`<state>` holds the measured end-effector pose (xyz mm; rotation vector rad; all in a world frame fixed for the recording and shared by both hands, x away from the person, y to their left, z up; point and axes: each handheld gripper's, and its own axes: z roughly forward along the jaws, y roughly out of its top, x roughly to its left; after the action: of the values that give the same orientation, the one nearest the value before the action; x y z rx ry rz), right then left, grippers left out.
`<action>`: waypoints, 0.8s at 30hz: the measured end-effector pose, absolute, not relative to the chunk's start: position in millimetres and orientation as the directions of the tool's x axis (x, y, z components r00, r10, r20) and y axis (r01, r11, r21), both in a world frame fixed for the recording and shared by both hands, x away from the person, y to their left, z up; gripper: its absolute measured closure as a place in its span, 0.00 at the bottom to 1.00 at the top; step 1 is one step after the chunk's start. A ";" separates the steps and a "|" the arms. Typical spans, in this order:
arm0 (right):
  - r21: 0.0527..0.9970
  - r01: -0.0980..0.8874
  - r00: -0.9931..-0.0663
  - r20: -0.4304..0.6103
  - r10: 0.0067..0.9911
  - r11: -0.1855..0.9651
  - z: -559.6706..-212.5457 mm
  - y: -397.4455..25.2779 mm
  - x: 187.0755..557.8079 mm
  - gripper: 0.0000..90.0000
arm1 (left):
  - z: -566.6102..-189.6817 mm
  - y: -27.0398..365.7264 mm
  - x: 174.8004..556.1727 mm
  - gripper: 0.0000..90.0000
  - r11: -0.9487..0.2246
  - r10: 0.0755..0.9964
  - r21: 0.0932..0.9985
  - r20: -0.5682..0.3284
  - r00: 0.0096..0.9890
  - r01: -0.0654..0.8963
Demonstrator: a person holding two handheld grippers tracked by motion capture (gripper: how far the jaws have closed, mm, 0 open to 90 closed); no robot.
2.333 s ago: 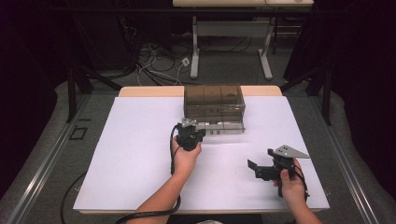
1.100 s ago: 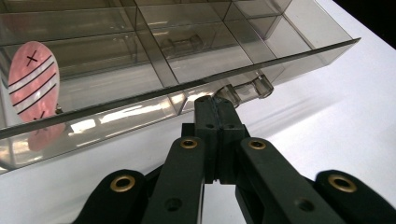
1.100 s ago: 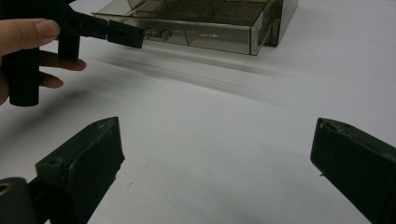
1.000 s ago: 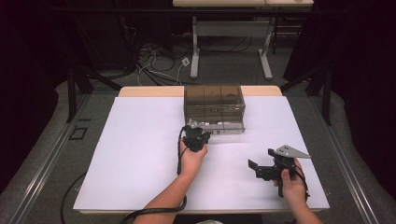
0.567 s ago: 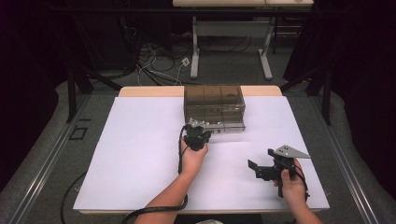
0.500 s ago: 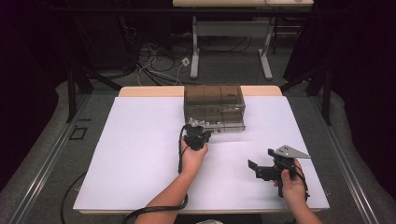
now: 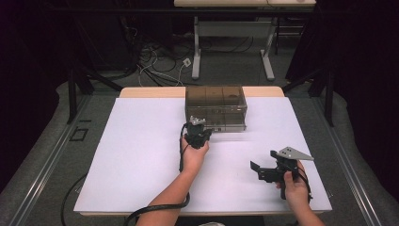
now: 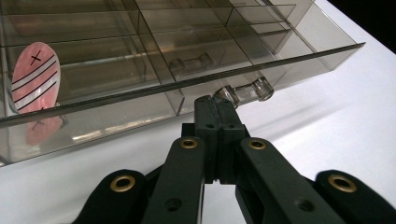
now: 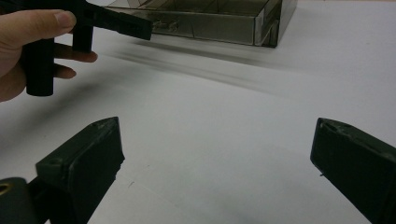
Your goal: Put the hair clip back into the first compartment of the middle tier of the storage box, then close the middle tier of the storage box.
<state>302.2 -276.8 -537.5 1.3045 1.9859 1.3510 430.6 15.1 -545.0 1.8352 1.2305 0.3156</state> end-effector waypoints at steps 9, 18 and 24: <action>0.879 0.467 -0.476 0.161 0.864 0.094 -536.8 -277.6 302.1 0.03 | -543.5 14.0 437.3 1.00 -0.126 0.846 0.779 -0.239 0.476 0.614; 0.878 0.469 -0.474 0.161 0.866 0.093 -537.0 -277.7 302.2 0.03 | -543.5 12.1 444.2 1.00 -0.123 0.849 0.779 -0.238 0.471 0.615; 0.876 0.474 -0.476 0.170 0.863 0.089 -537.3 -277.6 302.4 0.03 | -543.3 9.8 450.2 1.00 -0.123 0.852 0.781 -0.232 0.469 0.612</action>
<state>302.4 -277.6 -537.3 1.3150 1.9833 1.3521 450.2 9.8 -543.3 1.8317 1.2352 0.3416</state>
